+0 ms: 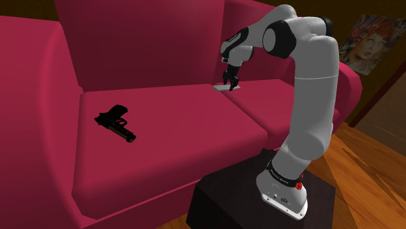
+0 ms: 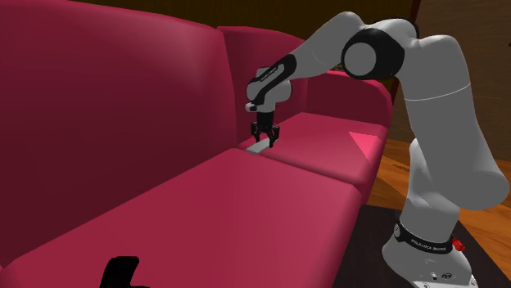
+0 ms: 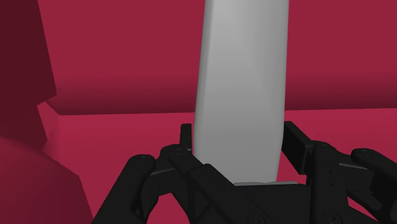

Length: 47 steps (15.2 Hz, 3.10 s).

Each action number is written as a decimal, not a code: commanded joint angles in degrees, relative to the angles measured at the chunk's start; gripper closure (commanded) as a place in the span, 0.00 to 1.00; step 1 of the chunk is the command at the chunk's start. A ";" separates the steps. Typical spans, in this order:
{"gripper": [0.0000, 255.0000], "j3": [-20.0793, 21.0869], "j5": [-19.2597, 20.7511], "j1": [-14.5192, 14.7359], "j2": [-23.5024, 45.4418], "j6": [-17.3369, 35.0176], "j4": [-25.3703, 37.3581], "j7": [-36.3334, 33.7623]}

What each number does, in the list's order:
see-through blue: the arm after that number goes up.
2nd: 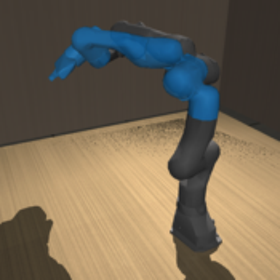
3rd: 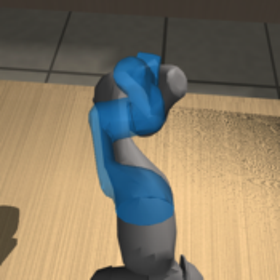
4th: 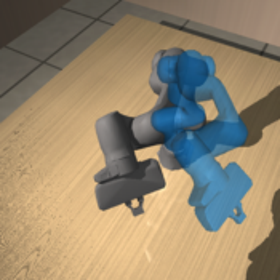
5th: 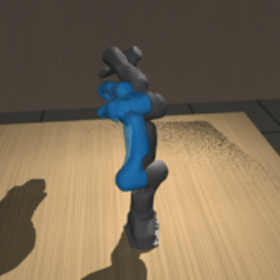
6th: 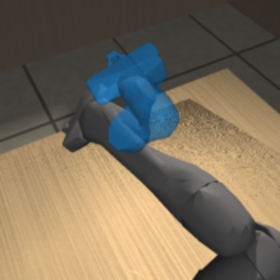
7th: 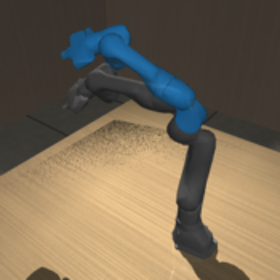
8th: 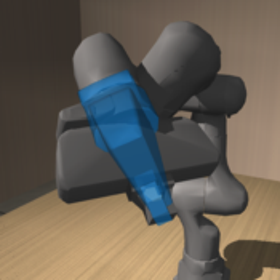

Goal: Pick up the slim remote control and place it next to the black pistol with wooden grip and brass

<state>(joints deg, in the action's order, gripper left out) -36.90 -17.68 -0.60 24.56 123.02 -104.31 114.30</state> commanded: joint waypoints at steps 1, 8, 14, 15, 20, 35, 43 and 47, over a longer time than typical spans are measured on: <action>1.00 -0.29 0.56 0.24 -0.65 -1.17 0.65 -0.44; 1.00 -1.33 2.55 0.91 -3.10 -5.49 3.01 -1.72; 1.00 -1.99 3.95 1.26 -4.79 -9.34 5.55 -2.64; 1.00 -1.99 4.84 2.75 -6.24 -8.68 3.78 -4.12; 1.00 -1.33 9.26 9.41 -12.88 -6.03 -3.77 -12.12; 1.00 6.93 17.15 22.70 -24.26 -2.94 -15.46 -36.66; 1.00 12.49 17.27 28.27 -24.40 -2.90 -15.55 -47.86; 1.00 15.14 16.74 30.95 -23.10 -3.19 -14.03 -52.93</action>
<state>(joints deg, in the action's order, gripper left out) -22.41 -0.66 29.68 0.84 120.07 -119.16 62.64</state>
